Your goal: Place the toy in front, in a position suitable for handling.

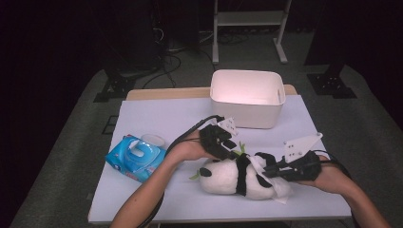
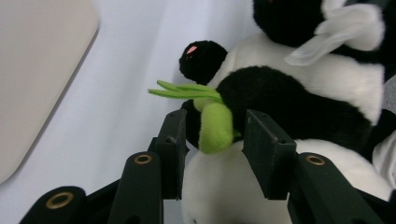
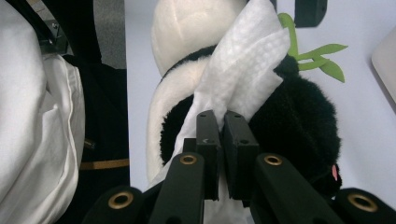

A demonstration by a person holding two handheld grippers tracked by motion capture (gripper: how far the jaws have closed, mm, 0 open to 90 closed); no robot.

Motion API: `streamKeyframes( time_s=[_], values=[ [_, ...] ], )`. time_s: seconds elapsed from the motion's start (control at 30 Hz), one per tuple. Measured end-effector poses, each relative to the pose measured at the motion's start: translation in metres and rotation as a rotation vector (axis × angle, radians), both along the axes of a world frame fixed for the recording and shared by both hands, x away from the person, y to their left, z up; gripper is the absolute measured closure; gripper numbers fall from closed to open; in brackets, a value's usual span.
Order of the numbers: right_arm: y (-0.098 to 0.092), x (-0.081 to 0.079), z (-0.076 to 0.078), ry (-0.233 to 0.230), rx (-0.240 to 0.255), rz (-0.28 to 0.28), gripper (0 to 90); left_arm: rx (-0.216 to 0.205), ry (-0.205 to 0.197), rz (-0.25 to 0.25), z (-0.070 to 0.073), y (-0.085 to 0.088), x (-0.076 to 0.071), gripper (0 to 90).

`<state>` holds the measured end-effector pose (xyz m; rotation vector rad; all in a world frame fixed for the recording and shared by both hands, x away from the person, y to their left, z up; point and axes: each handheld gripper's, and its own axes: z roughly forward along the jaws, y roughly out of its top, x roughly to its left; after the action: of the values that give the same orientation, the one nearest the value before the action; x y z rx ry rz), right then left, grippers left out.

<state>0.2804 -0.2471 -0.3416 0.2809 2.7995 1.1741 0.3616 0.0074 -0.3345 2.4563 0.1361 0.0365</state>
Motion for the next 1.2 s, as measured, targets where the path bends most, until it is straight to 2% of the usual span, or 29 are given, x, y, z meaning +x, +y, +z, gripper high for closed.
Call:
streamKeyframes(
  time_s=[0.07, 0.13, 0.17, 0.23, 0.37, 0.47, 0.6, 0.63, 0.73, 0.8, 0.93, 1.03, 1.13, 1.2],
  values=[
    [0.000, 0.000, 0.000, -0.001, 0.000, 0.001, 84.8, 0.014, 0.004, -0.018, -0.003, -0.004, 0.000, 62.5],
    [0.000, -0.001, 0.000, -0.004, 0.001, 0.001, 84.7, 0.038, -0.011, -0.031, -0.007, -0.009, -0.001, 73.5],
    [0.000, -0.001, 0.001, -0.010, -0.003, -0.003, 84.6, 0.039, -0.012, -0.034, -0.008, -0.010, -0.001, 76.0],
    [-0.001, -0.002, 0.002, -0.020, 0.002, -0.006, 84.6, 0.011, -0.018, -0.036, -0.005, -0.009, 0.000, 78.7],
    [-0.003, -0.002, 0.007, -0.021, 0.016, -0.010, 84.8, -0.014, -0.026, -0.030, 0.001, -0.007, 0.000, 79.3],
    [-0.001, -0.003, 0.011, -0.043, 0.012, -0.006, 85.0, -0.021, -0.052, -0.023, 0.009, -0.007, -0.001, 79.3],
    [0.002, -0.003, 0.010, -0.035, -0.009, -0.003, 85.2, -0.051, -0.079, -0.015, 0.022, -0.005, -0.003, 79.2],
    [0.003, -0.004, 0.009, -0.034, -0.016, 0.000, 85.2, -0.045, -0.092, -0.028, 0.024, -0.005, -0.004, 79.2],
    [0.006, -0.004, 0.011, -0.027, 0.009, 0.005, 85.2, -0.028, -0.100, -0.051, 0.021, -0.006, -0.009, 79.0],
    [0.007, -0.003, 0.018, -0.048, 0.024, -0.002, 85.2, -0.038, -0.090, -0.084, 0.018, -0.007, -0.014, 78.8],
    [0.007, 0.009, 0.025, -0.073, 0.008, -0.029, 85.1, -0.044, -0.083, -0.109, 0.014, -0.007, -0.023, 78.3],
    [0.007, 0.020, 0.021, -0.055, -0.015, -0.052, 85.1, -0.045, -0.082, -0.136, 0.013, -0.006, -0.030, 78.2],
    [0.010, 0.028, 0.006, -0.023, -0.062, -0.064, 85.2, -0.050, -0.097, -0.141, 0.013, -0.005, -0.034, 78.2],
    [0.011, 0.027, -0.003, -0.001, -0.076, -0.057, 85.1, -0.063, -0.091, -0.141, 0.014, -0.003, -0.035, 78.1]
  ],
)
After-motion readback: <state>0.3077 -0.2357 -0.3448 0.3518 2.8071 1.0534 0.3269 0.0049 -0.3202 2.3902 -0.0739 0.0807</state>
